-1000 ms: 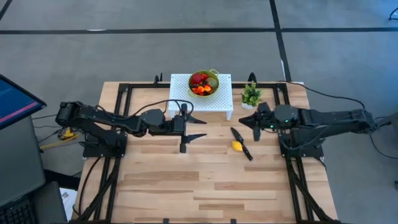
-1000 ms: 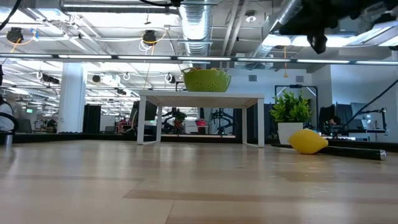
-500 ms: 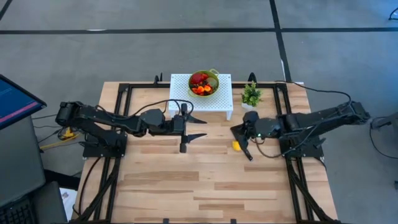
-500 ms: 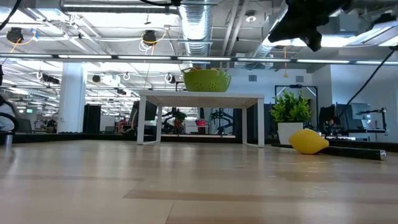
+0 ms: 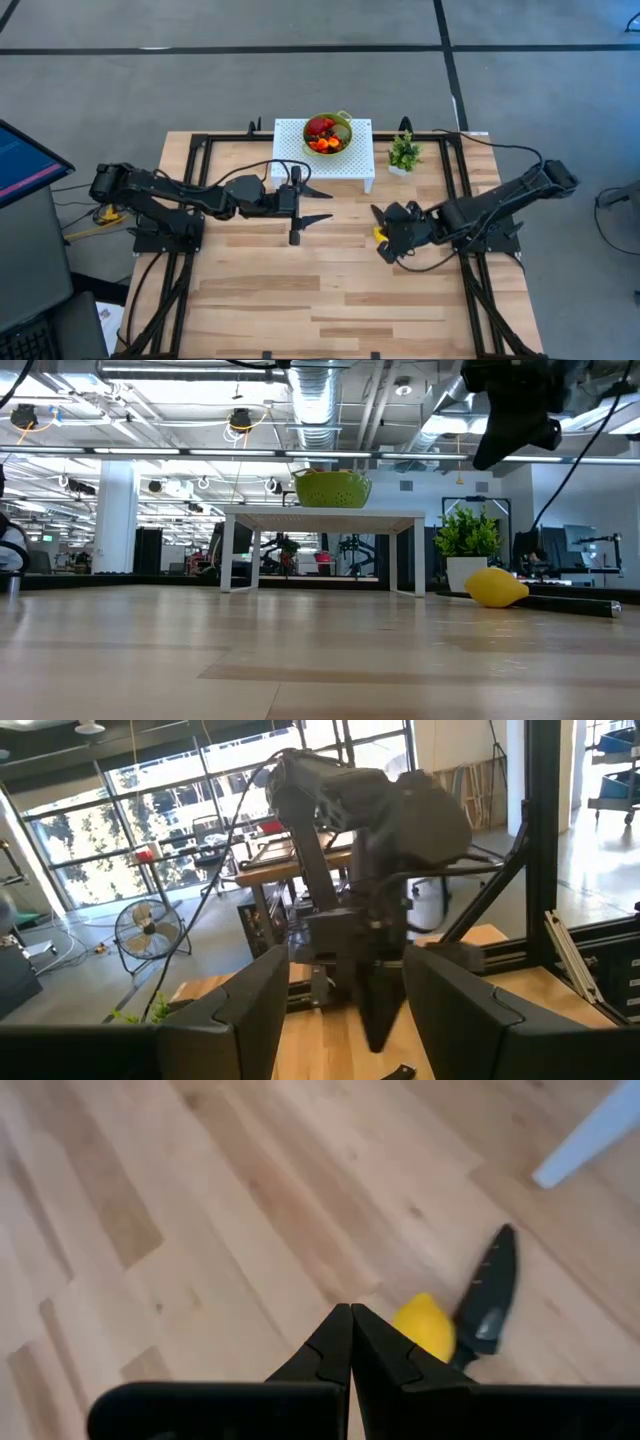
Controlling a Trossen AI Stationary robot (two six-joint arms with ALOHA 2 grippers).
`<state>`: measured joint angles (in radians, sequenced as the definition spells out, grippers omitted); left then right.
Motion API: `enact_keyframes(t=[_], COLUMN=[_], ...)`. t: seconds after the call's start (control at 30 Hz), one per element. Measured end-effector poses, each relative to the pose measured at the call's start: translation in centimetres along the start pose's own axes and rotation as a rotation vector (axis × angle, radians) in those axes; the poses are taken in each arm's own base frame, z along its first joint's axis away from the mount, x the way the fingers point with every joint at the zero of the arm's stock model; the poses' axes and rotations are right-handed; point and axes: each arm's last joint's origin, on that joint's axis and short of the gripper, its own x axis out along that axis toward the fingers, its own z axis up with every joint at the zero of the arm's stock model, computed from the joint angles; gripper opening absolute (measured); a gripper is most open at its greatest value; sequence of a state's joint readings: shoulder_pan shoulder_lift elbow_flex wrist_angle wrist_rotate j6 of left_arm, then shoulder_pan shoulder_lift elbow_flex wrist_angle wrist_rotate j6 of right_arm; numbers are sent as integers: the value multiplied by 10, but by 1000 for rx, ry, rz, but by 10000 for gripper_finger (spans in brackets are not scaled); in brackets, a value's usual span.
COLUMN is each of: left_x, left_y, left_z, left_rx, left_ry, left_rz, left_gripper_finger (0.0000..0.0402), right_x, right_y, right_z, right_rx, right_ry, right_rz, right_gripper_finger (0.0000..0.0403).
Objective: Pick & Place Fruit
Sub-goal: Put the yellow lemon into the green strainer bowl
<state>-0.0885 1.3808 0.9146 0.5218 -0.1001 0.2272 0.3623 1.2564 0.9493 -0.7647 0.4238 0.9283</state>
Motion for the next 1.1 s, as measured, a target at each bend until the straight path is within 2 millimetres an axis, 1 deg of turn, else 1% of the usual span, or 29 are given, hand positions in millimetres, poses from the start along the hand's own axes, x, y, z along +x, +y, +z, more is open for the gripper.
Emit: enact_keyframes(t=[0.1,0.2,0.4,0.57,0.67,0.73,0.83,1.1], left_x=[0,0,0,0,0,0,0,0], left_y=[0,0,0,0,0,0,0,0], left_z=[0,0,0,0,0,0,0,0], left_rx=[0,0,0,0,0,0,0,0], left_ry=[0,-2,-3,-3,-3,-3,-3,-3], left_rz=[0,0,1,1,1,1,1,0], left_gripper_finger=[191,191,191,191,191,191,191,191], right_x=[3,7,21,42,53,60,67,91], right_y=[6,10,11,10,10,11,12,10], right_z=[-6,-10,-10,-10,-12,-14,-18,-25], right_rx=[-27,-40,-15,-1,1,-6,-16,-44], right_ry=[19,35,58,142,177,191,208,261], right_rz=[9,3,-49,-88,-116,-135,-155,-234], right_gripper_finger=[4,30,124,211,247,257,258,239])
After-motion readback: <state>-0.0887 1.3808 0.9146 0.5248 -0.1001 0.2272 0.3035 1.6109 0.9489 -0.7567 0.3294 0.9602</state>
